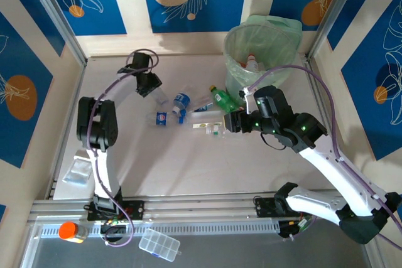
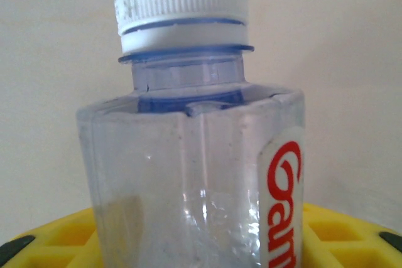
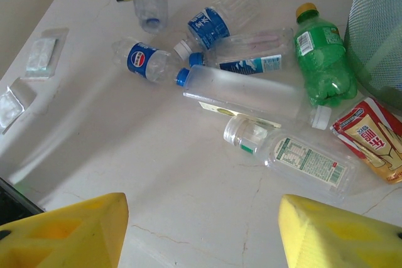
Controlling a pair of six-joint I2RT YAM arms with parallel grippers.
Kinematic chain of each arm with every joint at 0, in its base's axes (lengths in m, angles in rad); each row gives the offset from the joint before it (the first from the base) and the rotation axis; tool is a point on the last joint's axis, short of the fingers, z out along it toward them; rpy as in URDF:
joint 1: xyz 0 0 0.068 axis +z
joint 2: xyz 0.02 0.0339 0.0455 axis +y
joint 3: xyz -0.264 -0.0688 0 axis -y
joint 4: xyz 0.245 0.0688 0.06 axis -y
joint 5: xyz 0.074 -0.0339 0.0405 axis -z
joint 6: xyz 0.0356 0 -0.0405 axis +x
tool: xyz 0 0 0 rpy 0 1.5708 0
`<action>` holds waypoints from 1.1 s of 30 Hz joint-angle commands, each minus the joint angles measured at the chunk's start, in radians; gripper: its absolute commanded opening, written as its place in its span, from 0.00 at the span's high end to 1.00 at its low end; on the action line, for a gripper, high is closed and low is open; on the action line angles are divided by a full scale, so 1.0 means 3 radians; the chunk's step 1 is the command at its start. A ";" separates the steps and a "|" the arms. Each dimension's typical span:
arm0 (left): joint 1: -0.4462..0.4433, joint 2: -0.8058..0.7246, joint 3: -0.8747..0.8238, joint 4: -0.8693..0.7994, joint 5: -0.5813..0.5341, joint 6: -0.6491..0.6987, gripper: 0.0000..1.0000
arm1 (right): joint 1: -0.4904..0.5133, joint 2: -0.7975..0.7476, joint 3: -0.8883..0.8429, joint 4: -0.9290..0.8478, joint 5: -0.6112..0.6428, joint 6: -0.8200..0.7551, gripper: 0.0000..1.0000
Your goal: Put the plastic bottles in the bin
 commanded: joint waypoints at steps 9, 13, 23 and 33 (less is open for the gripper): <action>0.0023 -0.1501 -0.1052 0.1113 0.0861 -0.0044 0.52 | -0.0079 0.0147 0.0248 0.0334 -0.0667 0.0045 0.35; -0.0075 -0.1971 -0.1505 0.1668 0.1291 0.0120 0.54 | -0.0090 0.0232 0.0261 0.0562 -0.1045 0.0151 0.35; -0.0318 -0.2866 -0.2573 0.3443 0.2277 -0.0616 0.55 | -0.0130 0.0571 0.0281 0.1357 -0.1969 0.0552 0.19; -0.0432 -0.3470 -0.3014 0.4034 0.2412 -0.1005 0.53 | 0.0059 0.0872 0.0013 0.2604 -0.2488 0.1093 0.09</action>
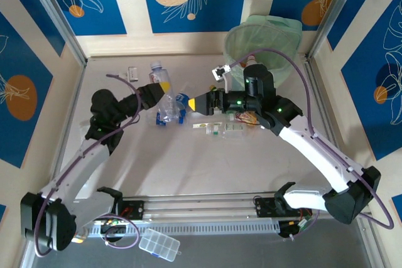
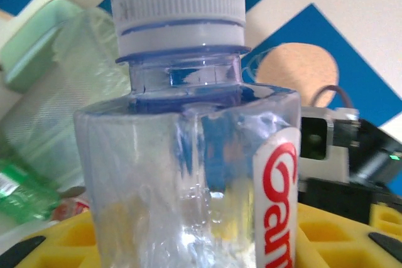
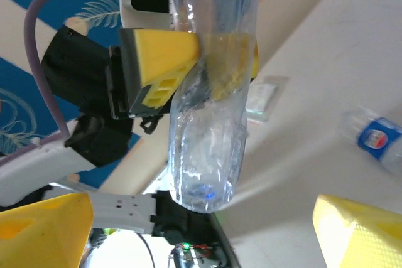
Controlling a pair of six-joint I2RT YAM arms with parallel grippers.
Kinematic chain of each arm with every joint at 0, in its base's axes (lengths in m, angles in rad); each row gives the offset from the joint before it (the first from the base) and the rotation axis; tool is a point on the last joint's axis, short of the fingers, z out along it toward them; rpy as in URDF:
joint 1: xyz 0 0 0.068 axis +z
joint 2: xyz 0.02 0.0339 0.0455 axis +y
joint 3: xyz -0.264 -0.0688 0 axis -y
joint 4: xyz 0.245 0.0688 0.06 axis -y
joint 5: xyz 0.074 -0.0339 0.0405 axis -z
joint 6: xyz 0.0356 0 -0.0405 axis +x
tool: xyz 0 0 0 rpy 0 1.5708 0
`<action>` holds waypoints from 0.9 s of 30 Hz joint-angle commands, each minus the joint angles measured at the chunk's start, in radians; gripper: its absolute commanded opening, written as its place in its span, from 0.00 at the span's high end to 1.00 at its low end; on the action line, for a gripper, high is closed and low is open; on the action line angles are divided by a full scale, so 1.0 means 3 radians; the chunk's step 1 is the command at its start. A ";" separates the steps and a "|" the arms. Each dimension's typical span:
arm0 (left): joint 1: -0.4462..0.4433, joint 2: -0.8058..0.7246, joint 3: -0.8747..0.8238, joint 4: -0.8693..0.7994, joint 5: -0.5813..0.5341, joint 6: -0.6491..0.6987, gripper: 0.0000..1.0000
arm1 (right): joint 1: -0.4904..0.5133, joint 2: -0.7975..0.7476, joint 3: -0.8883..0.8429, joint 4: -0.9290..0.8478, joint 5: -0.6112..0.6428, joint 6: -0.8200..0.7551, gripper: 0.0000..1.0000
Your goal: Put the plastic bottles in the bin
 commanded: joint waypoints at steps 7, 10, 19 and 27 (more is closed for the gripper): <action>-0.0080 -0.0165 -0.0147 0.0511 0.0101 -0.0238 0.52 | 0.0257 0.0401 -0.0115 0.1108 -0.0433 0.0556 0.12; -0.0111 -0.0142 -0.0143 0.0479 0.0072 -0.0223 0.52 | 0.0320 0.0494 -0.0091 0.1206 -0.0478 0.0577 0.15; -0.0293 -0.0090 -0.0076 0.0264 -0.0031 -0.0011 0.52 | 0.0399 0.0605 -0.0058 0.1156 -0.0415 0.0615 0.26; -0.0367 -0.0110 -0.0049 0.0139 -0.0040 0.0078 0.51 | 0.0411 0.0476 -0.0255 0.1299 -0.0392 0.0683 0.47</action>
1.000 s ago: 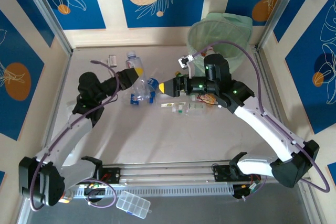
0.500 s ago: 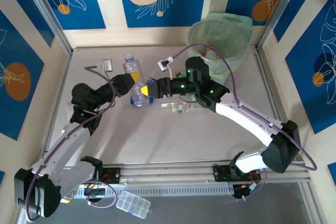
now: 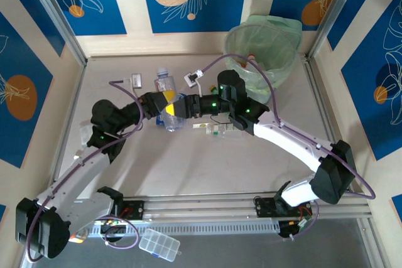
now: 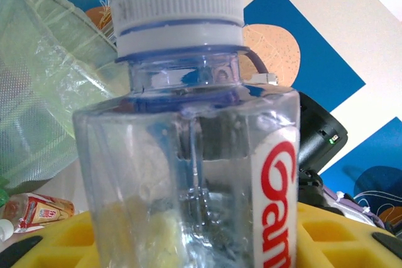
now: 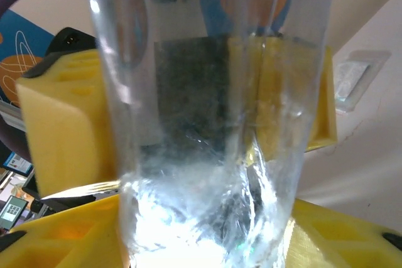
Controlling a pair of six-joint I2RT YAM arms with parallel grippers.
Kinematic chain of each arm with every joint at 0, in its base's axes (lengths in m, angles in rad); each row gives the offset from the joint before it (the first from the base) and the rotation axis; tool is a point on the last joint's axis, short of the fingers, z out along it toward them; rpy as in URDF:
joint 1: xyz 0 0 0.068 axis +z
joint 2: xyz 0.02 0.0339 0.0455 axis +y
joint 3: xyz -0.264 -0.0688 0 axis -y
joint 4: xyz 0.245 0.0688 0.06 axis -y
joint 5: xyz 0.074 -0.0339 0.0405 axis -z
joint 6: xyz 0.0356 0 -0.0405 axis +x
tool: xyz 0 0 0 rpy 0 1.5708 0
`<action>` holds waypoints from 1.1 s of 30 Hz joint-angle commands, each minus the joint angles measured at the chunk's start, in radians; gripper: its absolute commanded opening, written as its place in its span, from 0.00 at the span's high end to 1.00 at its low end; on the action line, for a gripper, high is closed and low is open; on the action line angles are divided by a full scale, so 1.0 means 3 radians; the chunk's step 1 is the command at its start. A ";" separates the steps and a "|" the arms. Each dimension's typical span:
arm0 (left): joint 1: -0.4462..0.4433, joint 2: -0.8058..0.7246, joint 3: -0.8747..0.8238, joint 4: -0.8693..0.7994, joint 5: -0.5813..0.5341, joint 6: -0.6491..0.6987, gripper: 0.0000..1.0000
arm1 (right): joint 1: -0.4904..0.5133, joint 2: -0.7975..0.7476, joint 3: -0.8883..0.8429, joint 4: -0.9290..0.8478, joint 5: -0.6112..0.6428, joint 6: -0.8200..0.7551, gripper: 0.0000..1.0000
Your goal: Put the plastic bottles in the bin
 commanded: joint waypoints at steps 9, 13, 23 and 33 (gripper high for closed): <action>-0.0092 -0.0121 0.0221 -0.0234 0.0073 0.0243 0.26 | 0.0014 -0.0333 -0.0155 -0.0040 0.0012 -0.0063 0.52; -0.0092 -0.0392 0.0441 -0.1000 -0.0025 0.0660 0.13 | -0.0064 -0.0561 -0.0160 -0.0400 0.0208 -0.0281 0.52; -0.0092 -0.0876 0.0719 -0.2690 -0.0411 0.1455 0.10 | -0.0823 -0.0916 0.0744 -0.2368 0.1445 -0.1171 0.54; -0.0097 -0.1060 0.0449 -0.2952 -0.0456 0.1366 0.13 | -0.1826 -0.0149 0.1724 -0.2982 0.2464 -0.1469 0.56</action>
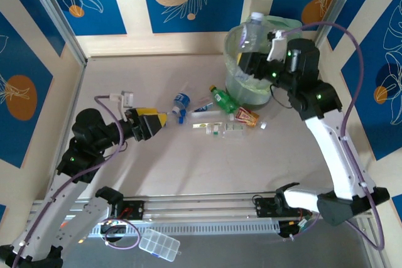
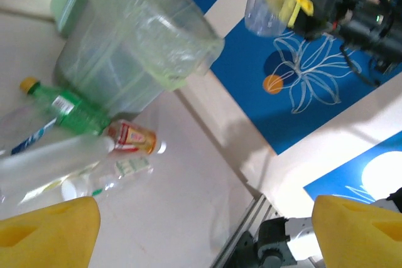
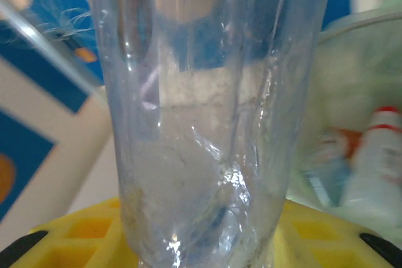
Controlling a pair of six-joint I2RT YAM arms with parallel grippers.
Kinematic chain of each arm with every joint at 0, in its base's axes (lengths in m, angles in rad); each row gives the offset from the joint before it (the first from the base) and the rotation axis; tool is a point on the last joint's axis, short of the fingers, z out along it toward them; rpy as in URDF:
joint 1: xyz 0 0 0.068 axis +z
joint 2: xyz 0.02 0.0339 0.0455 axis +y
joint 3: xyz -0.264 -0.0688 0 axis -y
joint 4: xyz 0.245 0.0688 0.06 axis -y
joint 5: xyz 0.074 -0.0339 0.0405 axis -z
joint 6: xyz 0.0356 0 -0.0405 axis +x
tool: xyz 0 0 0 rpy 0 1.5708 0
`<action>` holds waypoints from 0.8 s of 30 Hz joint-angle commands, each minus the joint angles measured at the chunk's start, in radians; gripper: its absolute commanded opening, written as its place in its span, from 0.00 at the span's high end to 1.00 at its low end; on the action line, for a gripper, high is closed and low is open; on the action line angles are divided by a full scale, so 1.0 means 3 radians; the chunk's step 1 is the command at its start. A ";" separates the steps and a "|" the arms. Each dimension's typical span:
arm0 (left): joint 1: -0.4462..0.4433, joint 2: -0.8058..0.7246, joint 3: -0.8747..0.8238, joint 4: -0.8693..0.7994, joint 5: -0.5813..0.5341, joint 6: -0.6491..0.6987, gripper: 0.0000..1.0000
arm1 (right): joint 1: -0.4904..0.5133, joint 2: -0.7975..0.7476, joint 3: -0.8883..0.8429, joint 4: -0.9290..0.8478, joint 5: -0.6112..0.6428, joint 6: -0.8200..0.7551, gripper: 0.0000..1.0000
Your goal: Put the plastic bottles in the bin
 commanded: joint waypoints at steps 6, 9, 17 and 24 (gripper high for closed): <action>-0.0024 -0.0037 0.0086 -0.0300 -0.0085 0.0135 0.13 | -0.0383 0.1122 0.0937 -0.0911 0.0399 -0.0066 0.62; -0.0024 -0.0057 0.0057 -0.0303 -0.0068 0.0131 0.14 | -0.0398 0.1374 0.1063 -0.0965 0.0445 -0.0172 0.61; -0.0024 -0.0088 -0.0026 -0.0240 -0.0023 0.0110 0.14 | -0.0426 0.1915 0.1463 -0.1152 0.0473 -0.0204 0.60; -0.0024 -0.0069 -0.0056 -0.0223 -0.0040 0.0123 0.14 | -0.0340 0.2367 0.1834 -0.1379 0.0054 -0.0191 0.56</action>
